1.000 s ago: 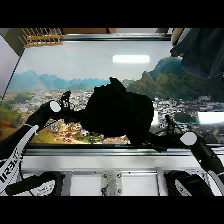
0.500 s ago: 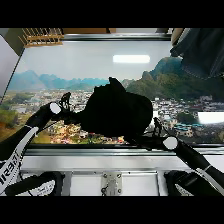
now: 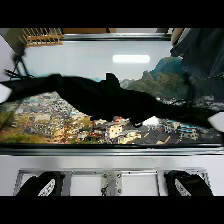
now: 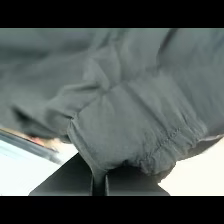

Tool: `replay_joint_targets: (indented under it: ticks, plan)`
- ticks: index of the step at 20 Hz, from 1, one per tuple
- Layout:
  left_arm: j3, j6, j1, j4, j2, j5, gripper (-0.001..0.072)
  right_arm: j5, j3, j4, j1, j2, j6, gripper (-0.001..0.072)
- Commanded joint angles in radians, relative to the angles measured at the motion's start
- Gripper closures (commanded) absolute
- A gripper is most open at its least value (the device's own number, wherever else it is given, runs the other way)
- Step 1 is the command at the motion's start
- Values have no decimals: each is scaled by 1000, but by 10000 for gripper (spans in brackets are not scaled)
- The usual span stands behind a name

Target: Fold the clothes and pants, and hang the long-sleeved shirts on hangers.

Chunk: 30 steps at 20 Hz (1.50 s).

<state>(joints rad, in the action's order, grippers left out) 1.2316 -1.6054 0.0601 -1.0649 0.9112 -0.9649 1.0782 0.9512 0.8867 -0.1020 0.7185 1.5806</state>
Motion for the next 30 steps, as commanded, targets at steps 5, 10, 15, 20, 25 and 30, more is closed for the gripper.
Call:
replay_joint_targets:
  ticks: [5,10,15,20,25,30]
  plan:
    - [305,-11,107,13,-331,135,699,183,507,44,87,-109,144,695]
    - [328,-11,137,10,-355,153,699,250,524,44,86,-164,399,695]
    - [328,-11,137,9,-169,148,699,450,406,45,86,-139,529,695]
    - [329,-11,137,23,216,154,699,331,119,45,86,-40,449,695]
    - [328,-18,133,35,443,82,699,72,72,179,86,158,211,690]
    - [320,-18,153,-102,492,-138,699,-43,72,254,101,303,113,379]
